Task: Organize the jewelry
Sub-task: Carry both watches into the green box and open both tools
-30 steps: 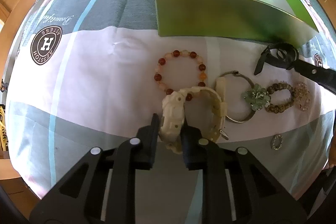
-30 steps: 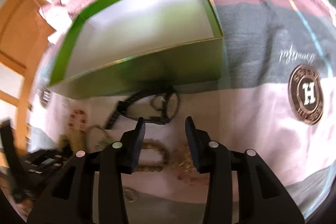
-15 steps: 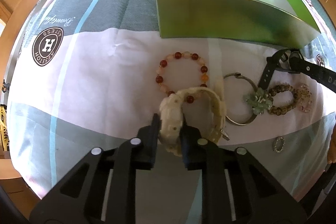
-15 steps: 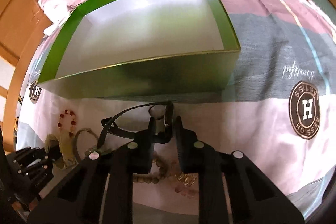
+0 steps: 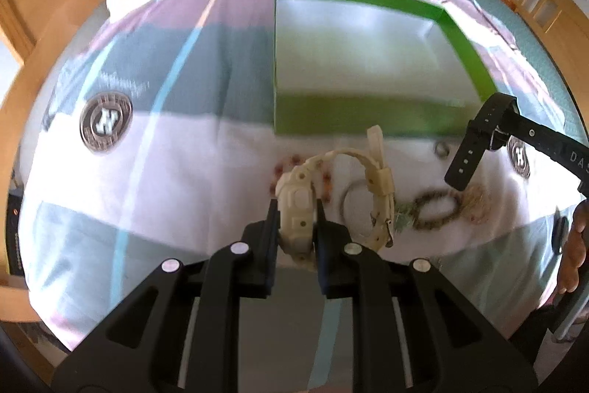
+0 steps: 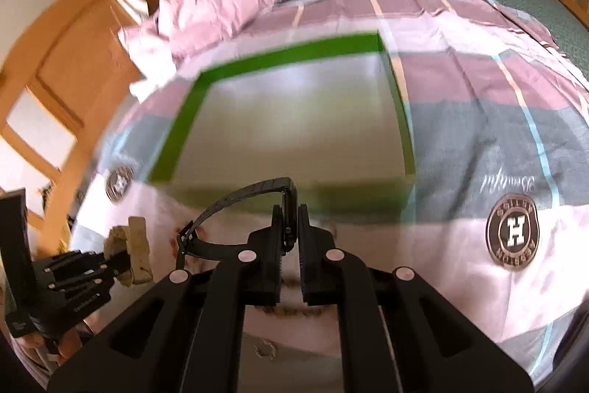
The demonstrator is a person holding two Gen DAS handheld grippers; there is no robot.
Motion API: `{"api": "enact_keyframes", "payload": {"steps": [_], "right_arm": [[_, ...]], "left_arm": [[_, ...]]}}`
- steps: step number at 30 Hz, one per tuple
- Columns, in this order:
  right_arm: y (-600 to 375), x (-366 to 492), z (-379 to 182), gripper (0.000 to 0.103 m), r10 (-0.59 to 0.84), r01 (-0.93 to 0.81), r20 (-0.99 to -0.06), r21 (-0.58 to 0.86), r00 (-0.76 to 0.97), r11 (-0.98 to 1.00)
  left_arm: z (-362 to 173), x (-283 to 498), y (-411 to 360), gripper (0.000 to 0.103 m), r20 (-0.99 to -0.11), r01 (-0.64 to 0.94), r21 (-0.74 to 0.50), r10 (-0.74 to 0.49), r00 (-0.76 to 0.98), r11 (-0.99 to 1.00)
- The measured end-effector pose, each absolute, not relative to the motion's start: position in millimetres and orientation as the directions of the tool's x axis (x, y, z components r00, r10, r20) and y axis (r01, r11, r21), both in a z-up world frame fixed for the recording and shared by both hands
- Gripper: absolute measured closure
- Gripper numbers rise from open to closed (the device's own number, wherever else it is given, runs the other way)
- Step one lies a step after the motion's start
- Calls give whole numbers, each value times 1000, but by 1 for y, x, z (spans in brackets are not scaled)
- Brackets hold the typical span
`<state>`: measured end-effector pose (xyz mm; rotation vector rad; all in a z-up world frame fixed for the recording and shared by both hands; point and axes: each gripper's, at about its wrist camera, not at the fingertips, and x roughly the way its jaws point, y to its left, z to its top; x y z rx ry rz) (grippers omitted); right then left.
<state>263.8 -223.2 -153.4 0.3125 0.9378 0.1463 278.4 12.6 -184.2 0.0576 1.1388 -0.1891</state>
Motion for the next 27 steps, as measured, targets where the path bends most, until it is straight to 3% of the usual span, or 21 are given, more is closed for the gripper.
{"api": "enact_keyframes", "payload": {"steps": [6, 17, 19, 20, 21, 22, 25, 27], "right_arm": [[-240, 303, -138, 95, 220, 61, -721, 342, 657, 938], [-233, 342, -185, 93, 150, 101, -810, 249, 567, 963], [-232, 341, -183, 86, 141, 97, -812, 236, 566, 967], [-233, 338, -179, 71, 132, 100, -808, 229, 574, 968], [-234, 334, -172, 58, 125, 104, -797, 229, 591, 968], [-234, 329, -165, 55, 124, 104, -785, 232, 607, 967], [-235, 309, -140, 55, 136, 68, -760, 230, 636, 971], [-237, 286, -129, 54, 127, 52, -748, 211, 652, 976]], "left_arm": [[-162, 332, -14, 85, -876, 194, -19, -109, 469, 981], [-198, 394, -42, 85, -880, 223, 31, -79, 468, 974], [-202, 395, -41, 85, -881, 229, 4, -105, 462, 973], [-202, 393, -40, 74, -879, 227, -1, -109, 465, 974], [-198, 391, -39, 54, -874, 221, 2, -106, 474, 975], [-192, 388, -38, 48, -868, 217, 3, -105, 486, 976], [-167, 373, -31, 49, -854, 220, -37, -145, 499, 975], [-155, 358, -26, 59, -848, 219, -61, -166, 503, 974]]}}
